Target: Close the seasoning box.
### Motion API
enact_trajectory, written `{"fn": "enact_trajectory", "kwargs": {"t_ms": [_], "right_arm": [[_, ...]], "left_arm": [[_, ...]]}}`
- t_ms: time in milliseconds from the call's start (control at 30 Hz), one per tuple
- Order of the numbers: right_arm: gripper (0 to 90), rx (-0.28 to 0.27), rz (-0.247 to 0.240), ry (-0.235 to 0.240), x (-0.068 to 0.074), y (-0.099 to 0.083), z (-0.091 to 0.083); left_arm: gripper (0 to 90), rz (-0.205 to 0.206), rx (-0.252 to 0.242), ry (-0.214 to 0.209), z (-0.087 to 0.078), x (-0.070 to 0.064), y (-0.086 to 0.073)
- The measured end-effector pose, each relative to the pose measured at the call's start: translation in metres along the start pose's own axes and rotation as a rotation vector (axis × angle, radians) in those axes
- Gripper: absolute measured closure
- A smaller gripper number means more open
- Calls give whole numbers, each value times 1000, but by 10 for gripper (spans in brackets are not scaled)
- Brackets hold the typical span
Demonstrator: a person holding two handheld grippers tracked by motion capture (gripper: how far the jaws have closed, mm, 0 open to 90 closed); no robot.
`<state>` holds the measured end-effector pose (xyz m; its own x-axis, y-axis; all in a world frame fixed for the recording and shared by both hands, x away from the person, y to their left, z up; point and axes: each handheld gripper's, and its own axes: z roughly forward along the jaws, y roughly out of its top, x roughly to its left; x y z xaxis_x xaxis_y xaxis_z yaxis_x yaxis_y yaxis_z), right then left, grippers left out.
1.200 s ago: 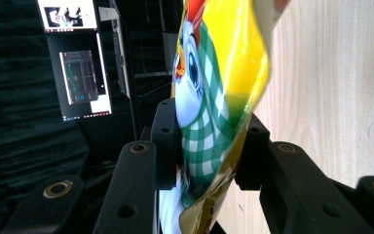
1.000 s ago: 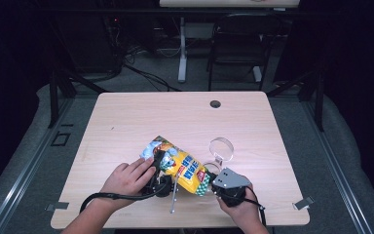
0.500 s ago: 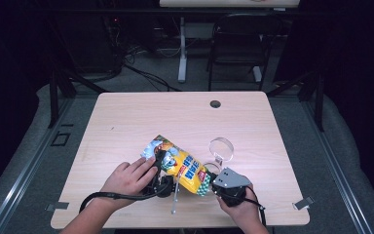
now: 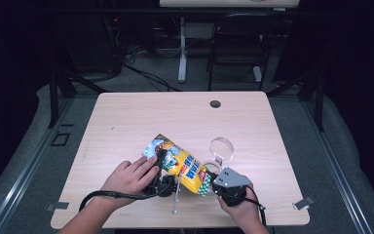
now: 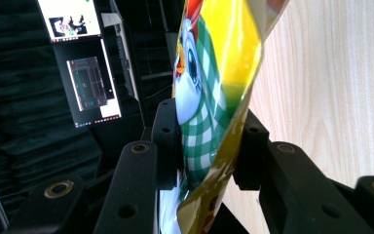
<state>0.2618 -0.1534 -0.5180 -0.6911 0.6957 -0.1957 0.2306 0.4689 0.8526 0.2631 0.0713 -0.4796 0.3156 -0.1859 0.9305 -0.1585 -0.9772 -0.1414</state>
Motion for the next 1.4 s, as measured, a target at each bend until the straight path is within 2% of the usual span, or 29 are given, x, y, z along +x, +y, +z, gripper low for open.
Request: {"fn": "enact_trajectory", "kwargs": {"t_ms": [600, 1400], "right_arm": [[874, 1, 11, -3, -1, -1, 0], [873, 3, 13, -10, -2, -3, 1]], "left_arm": [[690, 42, 5, -1, -2, 6, 4], [690, 69, 3, 17, -2, 9, 8]]}}
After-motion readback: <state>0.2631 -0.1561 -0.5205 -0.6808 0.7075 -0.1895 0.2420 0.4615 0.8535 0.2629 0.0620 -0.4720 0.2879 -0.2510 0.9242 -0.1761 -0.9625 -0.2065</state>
